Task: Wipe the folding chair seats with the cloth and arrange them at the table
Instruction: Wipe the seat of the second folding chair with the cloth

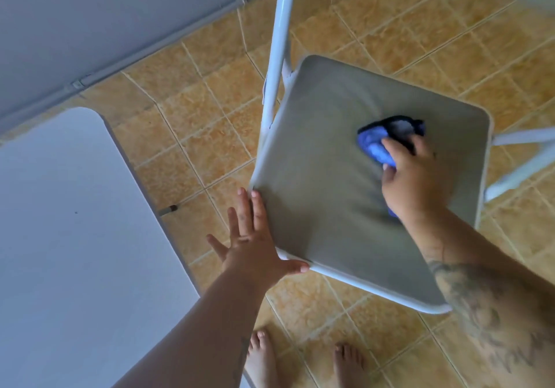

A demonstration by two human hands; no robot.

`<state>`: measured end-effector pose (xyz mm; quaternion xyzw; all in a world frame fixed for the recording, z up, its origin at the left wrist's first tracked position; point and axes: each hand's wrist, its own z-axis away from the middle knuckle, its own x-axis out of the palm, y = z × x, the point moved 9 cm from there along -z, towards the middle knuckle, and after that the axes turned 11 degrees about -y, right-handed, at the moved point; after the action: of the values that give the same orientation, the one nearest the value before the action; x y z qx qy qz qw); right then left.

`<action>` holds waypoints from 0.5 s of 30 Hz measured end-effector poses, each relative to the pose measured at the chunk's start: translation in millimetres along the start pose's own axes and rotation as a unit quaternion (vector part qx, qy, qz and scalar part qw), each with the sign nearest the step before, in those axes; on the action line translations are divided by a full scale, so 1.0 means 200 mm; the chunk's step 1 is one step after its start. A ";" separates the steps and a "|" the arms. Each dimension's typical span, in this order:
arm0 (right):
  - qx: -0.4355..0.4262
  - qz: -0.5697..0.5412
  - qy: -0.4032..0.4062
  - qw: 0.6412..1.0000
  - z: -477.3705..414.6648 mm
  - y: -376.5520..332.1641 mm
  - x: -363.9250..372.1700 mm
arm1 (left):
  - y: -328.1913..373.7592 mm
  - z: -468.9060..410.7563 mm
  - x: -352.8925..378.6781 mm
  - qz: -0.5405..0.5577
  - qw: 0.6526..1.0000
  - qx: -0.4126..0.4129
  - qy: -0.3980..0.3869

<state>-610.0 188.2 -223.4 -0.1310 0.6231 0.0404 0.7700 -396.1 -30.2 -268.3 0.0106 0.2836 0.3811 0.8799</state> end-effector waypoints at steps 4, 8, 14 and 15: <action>-0.109 -0.005 -0.036 0.993 0.34 -0.47 0.12 | 0.00 0.01 -0.01 -0.011 1.000 -0.005 -0.014; -0.220 0.015 -0.062 0.973 0.14 -0.85 0.17 | 0.00 -0.01 -0.01 -0.015 0.999 -0.019 -0.027; -0.271 0.034 -0.047 0.961 -0.44 -0.83 0.08 | -0.01 -0.01 0.01 -0.012 0.999 -0.034 -0.025; -0.248 0.030 -0.035 0.968 -0.49 -0.72 0.06 | 0.00 0.00 0.01 -0.012 0.999 -0.035 -0.026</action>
<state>-667.1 23.5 -232.0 -0.2976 0.5702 0.2207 0.7332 -394.6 -29.2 -270.2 -0.0142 0.2472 0.3796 0.8914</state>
